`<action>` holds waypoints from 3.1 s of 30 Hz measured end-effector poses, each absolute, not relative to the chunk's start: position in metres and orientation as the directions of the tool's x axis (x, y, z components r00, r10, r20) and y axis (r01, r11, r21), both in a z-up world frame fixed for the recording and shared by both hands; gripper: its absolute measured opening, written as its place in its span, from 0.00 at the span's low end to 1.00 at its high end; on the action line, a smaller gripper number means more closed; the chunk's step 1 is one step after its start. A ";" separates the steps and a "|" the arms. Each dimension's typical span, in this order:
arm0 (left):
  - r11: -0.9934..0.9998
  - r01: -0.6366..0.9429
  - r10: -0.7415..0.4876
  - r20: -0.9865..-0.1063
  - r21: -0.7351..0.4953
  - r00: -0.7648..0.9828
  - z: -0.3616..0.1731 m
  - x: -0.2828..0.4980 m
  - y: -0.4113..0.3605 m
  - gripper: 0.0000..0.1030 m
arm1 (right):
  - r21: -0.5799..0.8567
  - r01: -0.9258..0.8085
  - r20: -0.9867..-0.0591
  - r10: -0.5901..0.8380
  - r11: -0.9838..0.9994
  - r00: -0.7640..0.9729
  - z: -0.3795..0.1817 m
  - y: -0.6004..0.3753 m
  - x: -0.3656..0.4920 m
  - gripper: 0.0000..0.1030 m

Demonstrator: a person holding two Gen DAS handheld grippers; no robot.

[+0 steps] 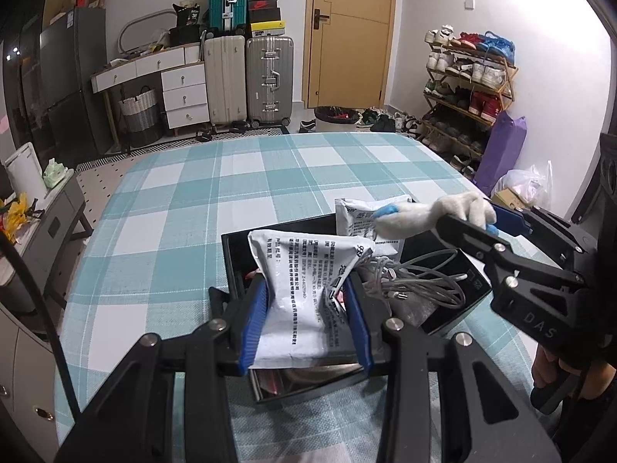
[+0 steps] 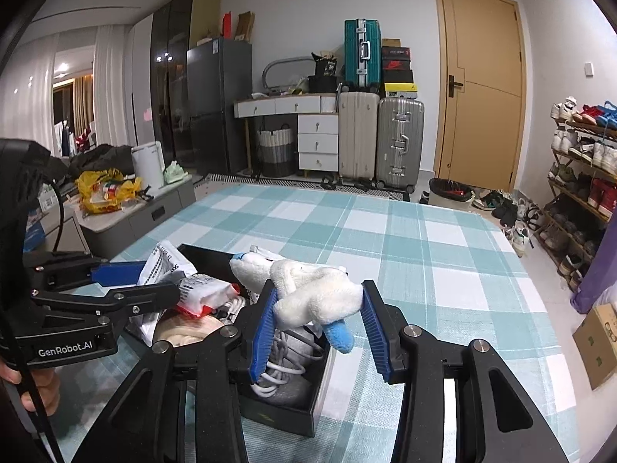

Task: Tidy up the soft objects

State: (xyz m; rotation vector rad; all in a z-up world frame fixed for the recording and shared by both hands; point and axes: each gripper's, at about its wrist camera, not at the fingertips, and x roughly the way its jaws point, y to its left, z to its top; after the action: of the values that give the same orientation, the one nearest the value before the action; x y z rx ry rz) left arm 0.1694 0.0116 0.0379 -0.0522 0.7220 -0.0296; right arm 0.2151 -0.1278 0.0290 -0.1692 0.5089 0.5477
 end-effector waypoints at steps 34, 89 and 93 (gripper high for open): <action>0.998 0.050 -0.065 -0.695 -0.042 0.716 0.021 0.171 0.009 0.39 | -0.108 -0.618 -0.643 0.420 0.779 0.641 -0.004 -0.086 0.213 0.43; 0.990 -0.124 0.080 -0.461 -0.065 0.884 0.017 0.073 0.038 1.00 | 0.019 -0.605 -0.404 0.559 0.796 0.724 0.015 -0.146 0.111 0.99; 0.989 -0.128 0.082 -0.452 -0.072 0.888 0.018 0.071 0.040 1.00 | 0.010 -0.604 -0.392 0.558 0.797 0.731 0.016 -0.147 0.108 0.99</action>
State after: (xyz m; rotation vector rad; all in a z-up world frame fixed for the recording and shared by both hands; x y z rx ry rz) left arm 0.0709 0.0402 0.0175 -0.1006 0.4644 0.1093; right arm 0.1079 -0.1466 0.0160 -0.1215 0.3918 0.6413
